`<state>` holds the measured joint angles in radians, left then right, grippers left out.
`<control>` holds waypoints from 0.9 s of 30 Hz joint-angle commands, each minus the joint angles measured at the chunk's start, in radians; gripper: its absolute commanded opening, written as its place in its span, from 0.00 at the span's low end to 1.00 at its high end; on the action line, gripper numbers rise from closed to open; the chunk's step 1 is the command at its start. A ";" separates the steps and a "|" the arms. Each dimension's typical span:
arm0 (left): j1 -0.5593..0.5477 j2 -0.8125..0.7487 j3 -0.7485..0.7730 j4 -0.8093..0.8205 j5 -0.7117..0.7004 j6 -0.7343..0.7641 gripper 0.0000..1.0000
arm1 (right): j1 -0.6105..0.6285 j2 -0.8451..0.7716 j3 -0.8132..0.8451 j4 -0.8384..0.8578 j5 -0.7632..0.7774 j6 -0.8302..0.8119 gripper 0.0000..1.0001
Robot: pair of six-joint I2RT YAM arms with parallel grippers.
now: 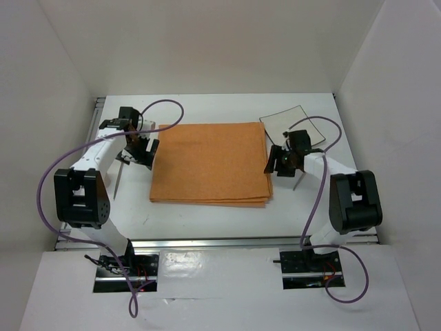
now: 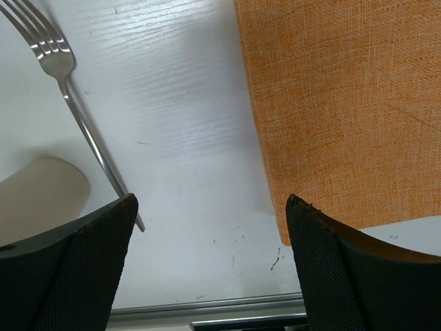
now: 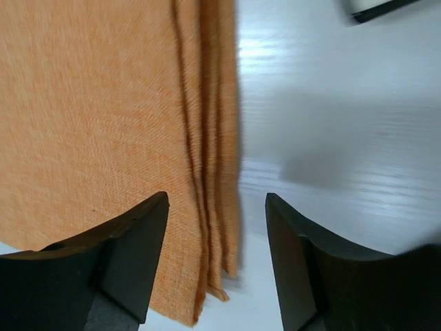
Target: Set the dinner table for one person
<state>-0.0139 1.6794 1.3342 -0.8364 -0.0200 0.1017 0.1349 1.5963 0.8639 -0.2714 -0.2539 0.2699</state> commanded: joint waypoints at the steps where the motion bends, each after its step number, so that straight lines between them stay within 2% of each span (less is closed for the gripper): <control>1: 0.003 -0.052 -0.013 -0.004 0.018 0.004 0.94 | -0.079 -0.099 0.096 -0.070 0.056 0.072 0.67; 2: 0.003 -0.052 -0.013 -0.004 0.018 0.004 0.94 | -0.124 -0.099 0.110 -0.084 0.070 0.148 0.72; 3: 0.003 -0.052 -0.013 -0.004 0.018 0.004 0.94 | -0.147 -0.110 0.121 -0.094 0.103 0.188 0.85; 5: 0.003 -0.052 -0.013 -0.004 0.028 0.004 0.94 | -0.187 -0.110 0.121 -0.063 0.087 0.253 0.92; 7: 0.003 -0.052 -0.013 -0.004 0.028 0.004 0.94 | -0.245 -0.095 0.098 -0.023 0.003 0.369 0.98; 10: 0.003 -0.061 -0.013 -0.004 0.028 0.004 0.94 | -0.299 -0.065 0.040 0.085 -0.068 0.550 0.98; 14: 0.003 -0.080 -0.023 -0.004 0.028 0.013 0.95 | -0.308 -0.032 -0.046 0.312 -0.079 0.739 0.92; 16: 0.003 -0.080 -0.023 -0.004 0.028 0.013 0.95 | -0.308 -0.016 -0.065 0.351 -0.079 0.831 0.88; 22: 0.003 -0.080 -0.023 -0.004 0.028 0.013 0.95 | -0.285 0.004 -0.163 0.514 -0.024 0.986 0.83; 27: 0.003 -0.058 -0.013 -0.013 0.028 0.013 0.95 | -0.267 0.069 -0.172 0.589 0.028 1.032 0.78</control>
<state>-0.0139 1.6379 1.3144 -0.8379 -0.0120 0.1043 -0.1467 1.6333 0.6987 0.1841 -0.2703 1.2213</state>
